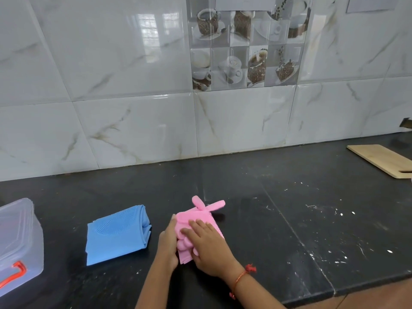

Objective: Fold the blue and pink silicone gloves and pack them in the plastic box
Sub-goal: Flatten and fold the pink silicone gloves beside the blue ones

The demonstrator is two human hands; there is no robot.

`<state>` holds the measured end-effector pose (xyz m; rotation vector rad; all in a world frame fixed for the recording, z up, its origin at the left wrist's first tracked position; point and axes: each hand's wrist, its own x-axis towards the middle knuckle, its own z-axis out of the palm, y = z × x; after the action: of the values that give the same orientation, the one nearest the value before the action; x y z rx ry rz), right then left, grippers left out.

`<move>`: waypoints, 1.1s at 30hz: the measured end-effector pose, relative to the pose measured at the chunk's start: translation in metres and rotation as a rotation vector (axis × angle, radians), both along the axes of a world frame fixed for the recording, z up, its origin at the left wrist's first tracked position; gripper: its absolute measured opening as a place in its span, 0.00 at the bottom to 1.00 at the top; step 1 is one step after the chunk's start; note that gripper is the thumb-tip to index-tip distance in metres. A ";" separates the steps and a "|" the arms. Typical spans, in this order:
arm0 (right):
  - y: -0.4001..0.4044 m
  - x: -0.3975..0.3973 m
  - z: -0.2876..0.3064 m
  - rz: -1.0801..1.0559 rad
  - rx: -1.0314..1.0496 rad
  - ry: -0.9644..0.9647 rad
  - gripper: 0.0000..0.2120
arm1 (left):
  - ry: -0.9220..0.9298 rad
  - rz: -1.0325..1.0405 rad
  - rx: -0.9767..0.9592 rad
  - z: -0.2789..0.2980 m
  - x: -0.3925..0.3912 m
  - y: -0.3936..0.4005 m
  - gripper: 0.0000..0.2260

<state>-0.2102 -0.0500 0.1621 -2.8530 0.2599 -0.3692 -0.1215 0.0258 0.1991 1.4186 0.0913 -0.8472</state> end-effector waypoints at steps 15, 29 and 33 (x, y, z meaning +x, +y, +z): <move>-0.044 0.010 0.021 -0.559 1.414 -0.586 0.08 | -0.575 -0.092 0.554 -0.025 -0.005 -0.013 0.31; -0.040 0.058 0.033 -0.391 1.011 -0.137 0.20 | -0.667 -0.172 0.580 -0.035 0.008 -0.012 0.32; -0.054 0.067 0.025 -0.555 1.164 -0.301 0.10 | -0.695 -0.192 0.591 -0.036 0.011 -0.015 0.32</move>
<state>-0.1432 -0.1043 0.1876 -1.5329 0.8634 -0.5113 -0.1105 0.0109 0.1632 2.2394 -0.3573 -0.4455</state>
